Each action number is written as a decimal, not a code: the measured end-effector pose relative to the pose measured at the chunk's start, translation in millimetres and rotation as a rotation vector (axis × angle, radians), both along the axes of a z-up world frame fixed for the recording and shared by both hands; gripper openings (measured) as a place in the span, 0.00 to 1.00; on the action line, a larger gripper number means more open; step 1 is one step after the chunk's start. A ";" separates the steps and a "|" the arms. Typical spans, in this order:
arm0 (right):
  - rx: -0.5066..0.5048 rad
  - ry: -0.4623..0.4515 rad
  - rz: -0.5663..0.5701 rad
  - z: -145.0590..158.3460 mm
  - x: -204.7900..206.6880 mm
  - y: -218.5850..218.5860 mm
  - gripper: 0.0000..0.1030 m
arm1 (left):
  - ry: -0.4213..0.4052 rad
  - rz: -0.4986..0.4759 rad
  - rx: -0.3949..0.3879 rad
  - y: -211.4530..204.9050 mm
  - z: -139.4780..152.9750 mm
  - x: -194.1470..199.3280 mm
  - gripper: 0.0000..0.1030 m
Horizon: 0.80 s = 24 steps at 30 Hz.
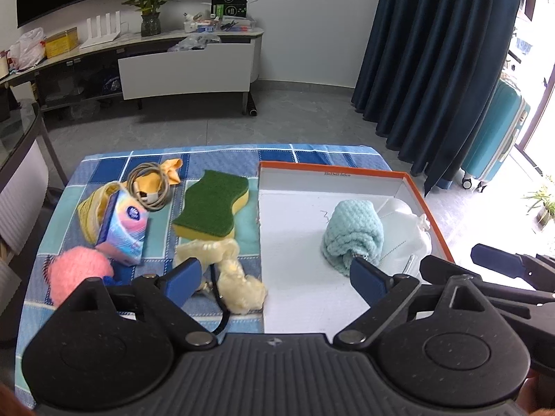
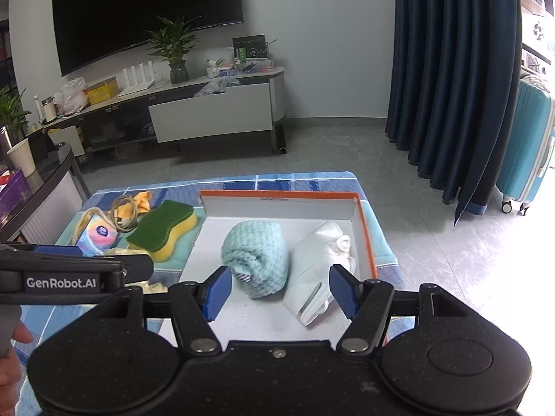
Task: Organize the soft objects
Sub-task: 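Withdraw both tools from the box toward the pink knitted pouch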
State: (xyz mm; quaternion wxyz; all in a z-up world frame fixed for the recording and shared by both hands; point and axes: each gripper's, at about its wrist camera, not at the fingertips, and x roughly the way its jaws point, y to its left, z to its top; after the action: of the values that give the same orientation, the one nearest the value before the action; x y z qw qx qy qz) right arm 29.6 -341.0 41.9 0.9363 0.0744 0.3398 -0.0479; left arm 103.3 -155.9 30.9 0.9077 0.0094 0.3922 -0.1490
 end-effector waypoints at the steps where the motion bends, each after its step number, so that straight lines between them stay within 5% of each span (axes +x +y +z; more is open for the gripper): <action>1: -0.001 0.002 0.008 0.1 -1.0 2.9 0.74 | -0.005 0.005 0.003 3.1 0.5 -2.3 0.92; 24: -0.025 0.010 0.149 1.2 -4.8 73.1 0.74 | -0.020 0.133 -0.021 72.0 0.6 -22.9 0.93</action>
State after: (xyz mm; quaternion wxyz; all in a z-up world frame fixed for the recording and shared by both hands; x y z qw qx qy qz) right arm 24.8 -267.9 43.1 0.9364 0.0372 0.3484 0.0174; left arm 80.4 -83.9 31.5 0.9195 -0.0246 0.3812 -0.0922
